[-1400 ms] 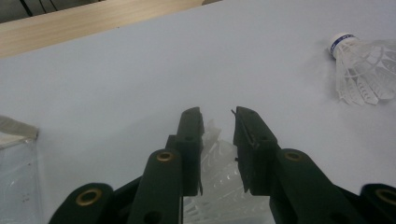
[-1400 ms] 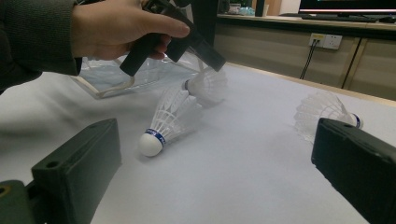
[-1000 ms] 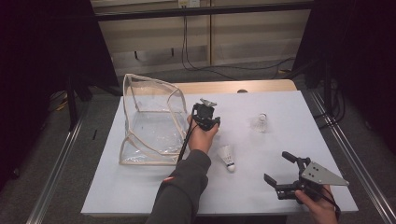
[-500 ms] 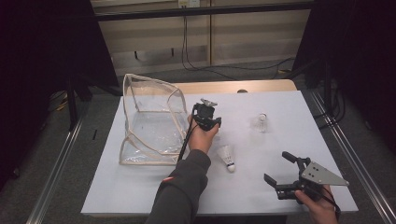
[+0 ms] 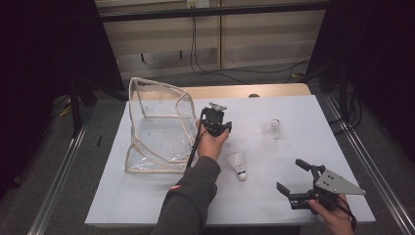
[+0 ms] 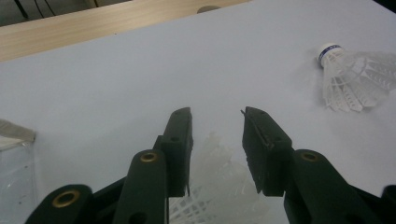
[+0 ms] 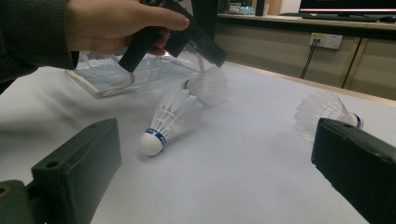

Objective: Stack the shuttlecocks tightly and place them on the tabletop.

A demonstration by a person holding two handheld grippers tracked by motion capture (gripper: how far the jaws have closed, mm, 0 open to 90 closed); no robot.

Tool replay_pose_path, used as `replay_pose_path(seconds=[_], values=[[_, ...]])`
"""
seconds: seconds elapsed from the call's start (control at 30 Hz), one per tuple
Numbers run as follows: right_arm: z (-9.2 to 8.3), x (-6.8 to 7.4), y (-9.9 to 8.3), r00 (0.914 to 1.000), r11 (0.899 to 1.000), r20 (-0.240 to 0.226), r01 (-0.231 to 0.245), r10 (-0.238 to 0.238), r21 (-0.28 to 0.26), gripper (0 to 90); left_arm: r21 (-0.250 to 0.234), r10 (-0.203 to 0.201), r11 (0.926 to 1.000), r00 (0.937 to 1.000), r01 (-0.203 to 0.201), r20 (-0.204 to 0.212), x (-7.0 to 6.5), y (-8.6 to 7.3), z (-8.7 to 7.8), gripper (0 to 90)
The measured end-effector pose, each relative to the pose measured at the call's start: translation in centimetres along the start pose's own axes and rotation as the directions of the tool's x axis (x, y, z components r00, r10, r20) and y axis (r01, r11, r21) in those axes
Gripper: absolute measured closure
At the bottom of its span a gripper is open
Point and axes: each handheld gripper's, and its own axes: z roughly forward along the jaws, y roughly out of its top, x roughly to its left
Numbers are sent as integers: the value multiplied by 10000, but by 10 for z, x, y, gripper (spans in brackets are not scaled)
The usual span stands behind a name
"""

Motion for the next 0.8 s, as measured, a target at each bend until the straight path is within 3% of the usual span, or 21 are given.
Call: replay_pose_path(seconds=[0.37, 0.53, 0.8], values=[[0, 0, 0, 10000, 10000, 33, -22, 22, 47, 8, -178, -337, 9993, 9993, 340, 145, -1, 1, -3, 536], [0, -1, 0, 10000, 10000, 88, -40, 40, 67, 7, -289, -658, 9973, 9966, 673, 502, -3, 1, -6, 498], [1, -1, 0, 9999, 9999, 89, -68, 67, 102, 7, -222, -774, 9966, 9935, 795, 830, -6, -1, -8, 378]])
